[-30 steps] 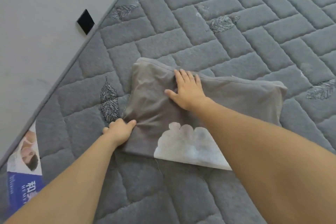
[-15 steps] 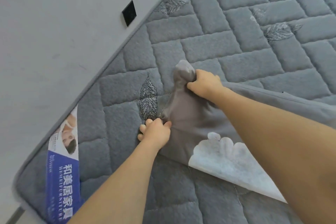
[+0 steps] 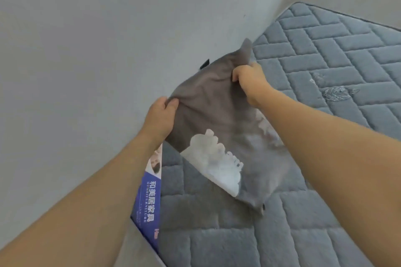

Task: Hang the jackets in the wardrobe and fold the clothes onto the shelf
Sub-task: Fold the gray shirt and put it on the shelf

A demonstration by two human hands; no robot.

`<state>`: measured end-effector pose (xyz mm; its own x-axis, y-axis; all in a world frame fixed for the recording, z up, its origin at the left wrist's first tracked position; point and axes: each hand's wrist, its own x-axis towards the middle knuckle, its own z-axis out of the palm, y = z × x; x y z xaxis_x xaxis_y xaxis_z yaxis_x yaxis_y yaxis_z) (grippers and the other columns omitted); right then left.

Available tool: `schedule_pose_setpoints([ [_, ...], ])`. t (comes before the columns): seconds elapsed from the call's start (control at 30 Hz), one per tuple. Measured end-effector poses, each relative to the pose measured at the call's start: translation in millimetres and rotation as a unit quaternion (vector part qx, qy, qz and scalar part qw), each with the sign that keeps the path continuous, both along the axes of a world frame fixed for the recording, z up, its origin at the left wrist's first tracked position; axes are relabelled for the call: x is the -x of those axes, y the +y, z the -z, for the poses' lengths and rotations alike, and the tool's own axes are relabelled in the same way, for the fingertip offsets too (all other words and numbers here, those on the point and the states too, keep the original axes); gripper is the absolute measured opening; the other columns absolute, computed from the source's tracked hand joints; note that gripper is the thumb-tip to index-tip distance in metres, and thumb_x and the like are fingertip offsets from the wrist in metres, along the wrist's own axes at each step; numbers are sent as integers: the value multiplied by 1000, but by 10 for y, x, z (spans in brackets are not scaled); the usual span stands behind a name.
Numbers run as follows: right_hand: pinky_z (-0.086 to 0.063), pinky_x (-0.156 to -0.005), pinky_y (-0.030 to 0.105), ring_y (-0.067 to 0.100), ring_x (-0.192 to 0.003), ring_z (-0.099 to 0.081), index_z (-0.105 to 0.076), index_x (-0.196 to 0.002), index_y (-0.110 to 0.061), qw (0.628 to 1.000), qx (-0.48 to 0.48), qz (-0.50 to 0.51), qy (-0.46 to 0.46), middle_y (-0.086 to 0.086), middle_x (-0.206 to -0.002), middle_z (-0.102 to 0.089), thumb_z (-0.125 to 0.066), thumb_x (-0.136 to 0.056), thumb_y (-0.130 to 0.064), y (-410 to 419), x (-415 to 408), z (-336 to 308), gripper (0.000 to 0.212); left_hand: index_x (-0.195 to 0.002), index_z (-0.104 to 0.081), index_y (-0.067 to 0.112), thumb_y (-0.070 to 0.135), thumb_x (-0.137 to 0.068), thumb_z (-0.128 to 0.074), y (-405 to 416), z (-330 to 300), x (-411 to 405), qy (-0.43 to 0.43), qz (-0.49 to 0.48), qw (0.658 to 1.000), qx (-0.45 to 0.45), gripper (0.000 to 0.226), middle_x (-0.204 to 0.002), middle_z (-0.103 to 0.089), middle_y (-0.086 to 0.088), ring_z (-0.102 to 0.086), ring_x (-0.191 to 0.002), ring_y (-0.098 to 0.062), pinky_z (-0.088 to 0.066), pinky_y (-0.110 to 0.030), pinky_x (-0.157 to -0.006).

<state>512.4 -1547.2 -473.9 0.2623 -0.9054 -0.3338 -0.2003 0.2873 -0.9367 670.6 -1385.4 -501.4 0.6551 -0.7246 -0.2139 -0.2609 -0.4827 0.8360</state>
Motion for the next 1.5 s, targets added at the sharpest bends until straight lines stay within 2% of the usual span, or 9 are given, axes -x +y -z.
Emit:
schedule_pose_setpoints([
  [0.13,-32,-62,28,15,-67,-41,-43,-73,-19,993,9,44,-106,1,-73,-43,-44,-70,5,225,257,-714,24,-95,-62,2,39,-91,-68,284,-1028,192,57,67,995,43,37,-80,-67,-3,-62,-67,-14,-48,-25,-56],
  [0.27,-34,-51,18,13,-63,-42,-48,-75,-16,992,14,64,-106,-1,-71,-45,-41,-69,7,527,936,-868,25,-104,-72,15,24,-84,-77,604,-1396,839,138,175,975,-18,23,-96,-76,-7,-73,-83,-21,-58,-26,-65],
  [0.43,-36,-41,11,15,-58,-46,-47,-69,-14,992,-6,122,-37,3,-63,-47,-39,-76,11,1010,2314,-263,27,-112,-72,17,31,-67,-76,948,-780,2256,179,295,924,-164,47,-108,-74,-7,-69,-100,-26,-55,-38,-89],
  [0.6,-32,-51,26,21,-56,-43,-45,-62,-10,986,-51,105,122,5,-58,-46,-42,-77,7,1496,3750,544,23,-117,-68,25,41,-72,-79,1396,211,3838,287,365,838,-287,48,-75,-67,7,-61,-67,-12,-48,-24,-58],
  [0.73,-27,-51,27,21,-53,-41,-44,-59,-11,965,-107,58,231,5,-50,-43,-46,-73,3,1822,4485,1060,20,-104,-68,34,56,-74,-74,1743,759,4590,273,407,800,-345,39,-102,-67,9,-63,-98,-14,-51,-32,-86],
  [0.87,-47,-73,35,34,-89,-58,-56,-84,-10,958,-113,19,265,14,-85,-62,-51,-79,-12,1788,4342,1309,7,-115,-65,16,36,-91,-66,1673,1017,4149,218,361,848,-322,31,-118,-69,-4,-64,-110,-21,-48,-41,-102],
  [1.03,-33,-102,45,40,-128,-40,-46,-124,-12,896,-6,-61,439,19,-133,-49,-54,-87,-37,1245,3576,1617,45,-103,-58,15,21,-97,-54,1187,1369,3061,6,309,906,-290,10,-118,-64,-13,-58,-112,-28,-42,-31,-88],
  [1.23,-26,-101,49,38,-122,-34,-40,-122,-16,775,96,-162,603,18,-131,-38,-40,-94,-61,662,3096,2505,52,-116,-55,18,34,-98,-44,792,2211,2681,-96,298,863,-397,26,-134,-39,-11,-34,-127,-33,-36,-44,-101],
  [1.5,-34,-104,47,40,-125,-43,-47,-130,-15,872,68,-75,479,17,-133,-48,-56,-87,-63,651,3012,2915,65,-125,-58,8,30,-86,-40,762,2423,2823,-126,228,874,-410,48,-132,-40,-10,-36,-123,-34,-33,-46,-101],
])
